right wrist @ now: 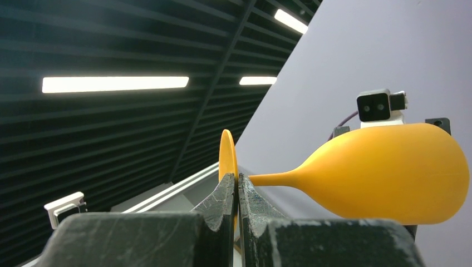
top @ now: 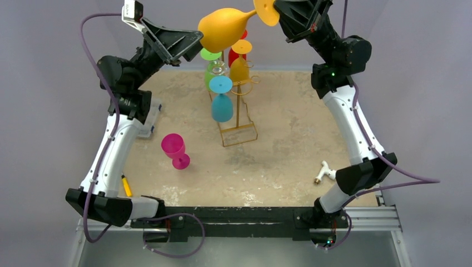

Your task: Take the wine glass off the wine glass rack

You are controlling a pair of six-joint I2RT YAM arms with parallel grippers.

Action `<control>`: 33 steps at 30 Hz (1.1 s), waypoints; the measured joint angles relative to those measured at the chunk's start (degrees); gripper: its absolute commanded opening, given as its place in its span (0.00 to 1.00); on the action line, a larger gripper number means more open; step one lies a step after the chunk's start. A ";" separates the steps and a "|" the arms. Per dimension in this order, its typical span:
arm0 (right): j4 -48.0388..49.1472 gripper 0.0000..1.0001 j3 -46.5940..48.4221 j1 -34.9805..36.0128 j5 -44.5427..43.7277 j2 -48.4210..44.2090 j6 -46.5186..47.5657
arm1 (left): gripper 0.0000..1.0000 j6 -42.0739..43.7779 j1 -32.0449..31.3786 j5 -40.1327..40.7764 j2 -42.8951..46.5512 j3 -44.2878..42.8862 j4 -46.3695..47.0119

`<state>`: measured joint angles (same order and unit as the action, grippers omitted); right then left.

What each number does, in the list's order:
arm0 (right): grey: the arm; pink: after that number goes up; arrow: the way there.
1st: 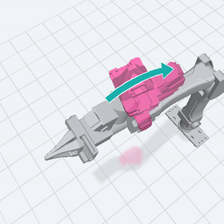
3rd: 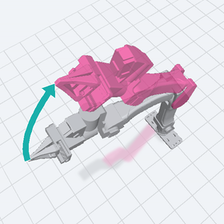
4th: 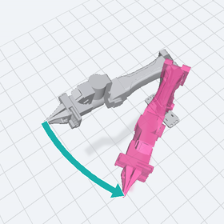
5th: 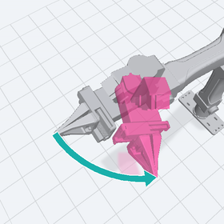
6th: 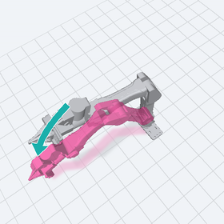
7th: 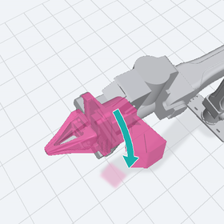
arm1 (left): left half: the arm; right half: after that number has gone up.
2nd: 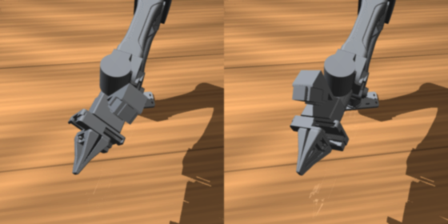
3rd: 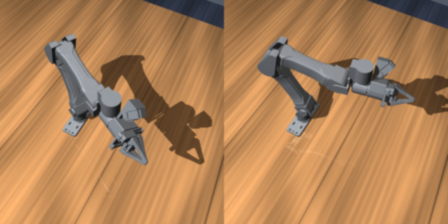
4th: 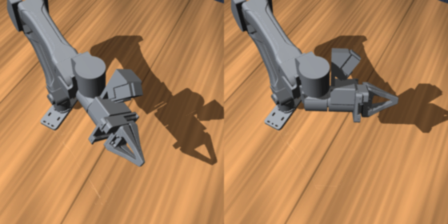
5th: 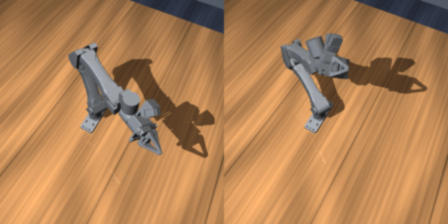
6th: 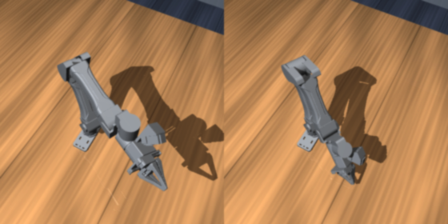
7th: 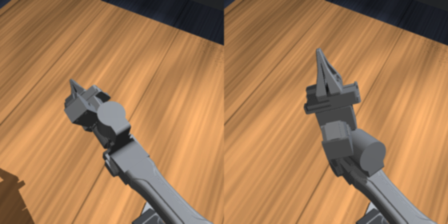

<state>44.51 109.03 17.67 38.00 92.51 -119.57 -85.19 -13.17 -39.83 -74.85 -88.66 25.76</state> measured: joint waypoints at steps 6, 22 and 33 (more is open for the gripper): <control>0.04 0.00 0.37 2.05 -0.70 0.79 0.00 | 0.70 -4.74 0.00 -2.27 -1.03 -0.76 6.60; 5.51 0.00 1.16 6.25 -4.31 3.87 -0.50 | 0.43 -14.82 -0.04 -3.45 -1.42 -0.39 21.59; 7.82 0.00 1.14 7.85 -5.49 5.70 -0.87 | 0.15 -15.82 -0.04 -2.93 -1.20 1.97 22.91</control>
<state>52.34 110.17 25.52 32.51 98.21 -120.44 -101.01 -13.21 -42.76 -76.05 -86.70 48.66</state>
